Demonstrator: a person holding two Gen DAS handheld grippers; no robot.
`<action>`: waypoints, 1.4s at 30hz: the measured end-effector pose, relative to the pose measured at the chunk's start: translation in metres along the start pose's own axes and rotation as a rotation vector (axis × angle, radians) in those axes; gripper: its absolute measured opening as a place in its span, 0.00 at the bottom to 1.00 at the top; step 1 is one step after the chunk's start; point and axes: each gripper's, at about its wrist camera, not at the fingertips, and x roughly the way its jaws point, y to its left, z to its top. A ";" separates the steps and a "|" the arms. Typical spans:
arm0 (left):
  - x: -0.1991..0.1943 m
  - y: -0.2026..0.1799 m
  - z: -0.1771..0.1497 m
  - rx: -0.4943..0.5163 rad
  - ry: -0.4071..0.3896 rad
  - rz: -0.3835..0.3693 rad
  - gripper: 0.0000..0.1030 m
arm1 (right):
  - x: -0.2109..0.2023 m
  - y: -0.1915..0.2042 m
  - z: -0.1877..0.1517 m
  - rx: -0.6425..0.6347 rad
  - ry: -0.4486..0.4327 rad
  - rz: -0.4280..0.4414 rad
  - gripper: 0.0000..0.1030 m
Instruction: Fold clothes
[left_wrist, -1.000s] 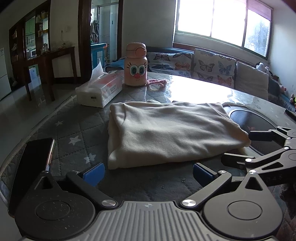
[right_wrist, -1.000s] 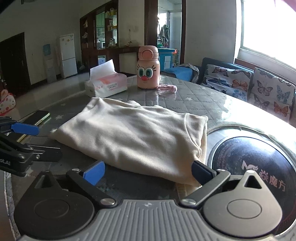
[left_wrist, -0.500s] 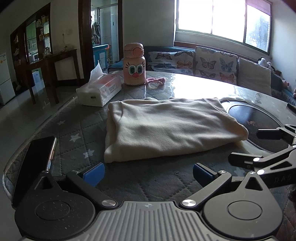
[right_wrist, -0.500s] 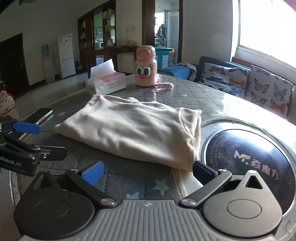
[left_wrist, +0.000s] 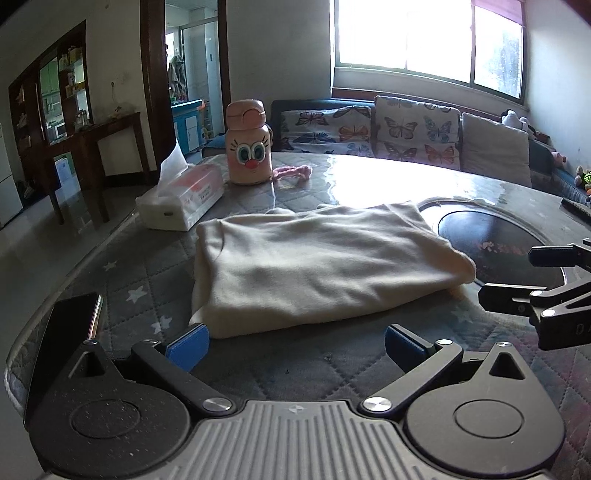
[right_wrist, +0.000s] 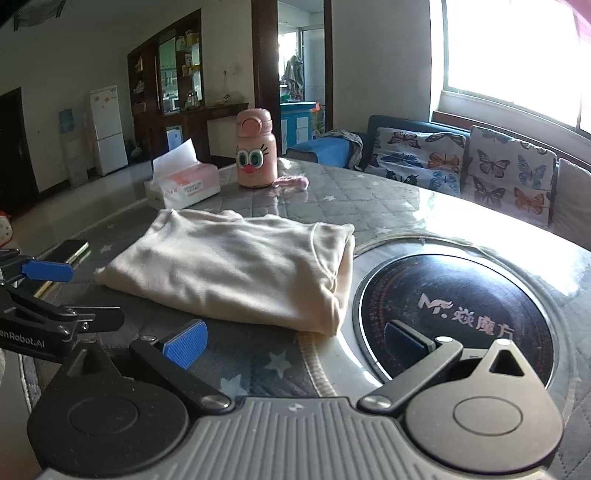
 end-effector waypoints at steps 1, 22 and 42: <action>0.000 0.000 0.001 -0.002 -0.002 -0.002 1.00 | -0.002 -0.001 0.001 0.003 -0.005 -0.002 1.00; 0.002 -0.007 -0.007 0.002 0.020 -0.022 1.00 | -0.007 0.007 -0.014 0.006 -0.005 -0.016 1.00; -0.001 -0.011 -0.011 0.002 0.026 -0.028 1.00 | -0.003 0.012 -0.024 0.028 0.024 0.002 1.00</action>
